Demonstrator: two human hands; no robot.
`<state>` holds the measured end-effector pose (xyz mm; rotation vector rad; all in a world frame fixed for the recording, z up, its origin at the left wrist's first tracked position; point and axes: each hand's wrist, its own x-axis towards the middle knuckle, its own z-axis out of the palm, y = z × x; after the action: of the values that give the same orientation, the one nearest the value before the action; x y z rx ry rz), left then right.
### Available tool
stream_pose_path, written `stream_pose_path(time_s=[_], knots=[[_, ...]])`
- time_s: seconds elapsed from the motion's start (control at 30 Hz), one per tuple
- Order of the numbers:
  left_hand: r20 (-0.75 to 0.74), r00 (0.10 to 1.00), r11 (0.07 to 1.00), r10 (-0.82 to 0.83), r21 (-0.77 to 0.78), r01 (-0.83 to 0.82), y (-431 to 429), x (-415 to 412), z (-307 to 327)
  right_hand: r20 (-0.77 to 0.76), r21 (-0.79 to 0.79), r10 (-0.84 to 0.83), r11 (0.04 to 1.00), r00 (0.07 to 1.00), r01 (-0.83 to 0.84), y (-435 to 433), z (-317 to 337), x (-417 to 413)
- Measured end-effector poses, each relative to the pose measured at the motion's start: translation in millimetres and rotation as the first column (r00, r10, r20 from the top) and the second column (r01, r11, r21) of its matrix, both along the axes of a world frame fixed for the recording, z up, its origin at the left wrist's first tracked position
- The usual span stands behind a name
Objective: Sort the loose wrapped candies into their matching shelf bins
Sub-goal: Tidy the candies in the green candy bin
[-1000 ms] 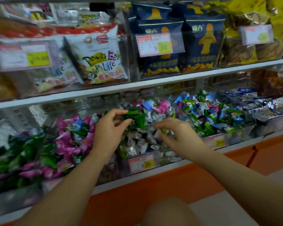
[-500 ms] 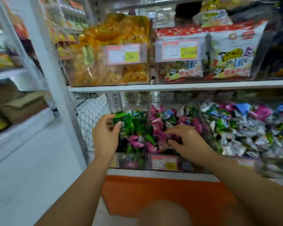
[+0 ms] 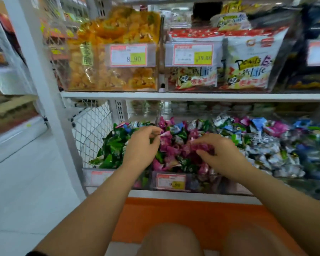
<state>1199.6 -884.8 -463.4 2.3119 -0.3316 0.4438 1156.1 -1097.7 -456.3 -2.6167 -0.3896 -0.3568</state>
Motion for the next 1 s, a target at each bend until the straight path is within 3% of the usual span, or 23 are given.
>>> stream_pose_path(time_s=[0.13,0.53,0.7,0.77,0.9,1.0], knots=[[0.003,0.987,0.985,-0.16,-0.07,0.16,-64,-6,9,0.047,0.048,-0.082,0.996,0.996,0.08,-53,-1,-18],[-0.041,0.897,0.897,-0.44,0.027,0.441,-196,-24,-4,-0.014,0.134,-0.397,0.909,0.918,0.395,-234,-19,-77],[-0.087,0.829,0.83,-0.552,0.035,0.557,-247,-29,1,-0.036,0.15,-0.351,0.924,0.936,0.353,-271,-27,-80],[-0.141,0.774,0.783,-0.618,-0.019,0.622,-269,-31,4,-0.029,0.135,-0.323,0.936,0.946,0.324,-277,-33,-77],[-0.414,0.59,0.649,-0.693,-0.001,0.761,-309,-37,2,-0.001,0.116,-0.275,0.955,0.961,0.273,-285,-47,-76],[-0.489,0.575,0.634,-0.656,0.057,0.771,-322,-30,-7,0.028,0.138,-0.264,0.956,0.964,0.258,-288,-52,-77]])
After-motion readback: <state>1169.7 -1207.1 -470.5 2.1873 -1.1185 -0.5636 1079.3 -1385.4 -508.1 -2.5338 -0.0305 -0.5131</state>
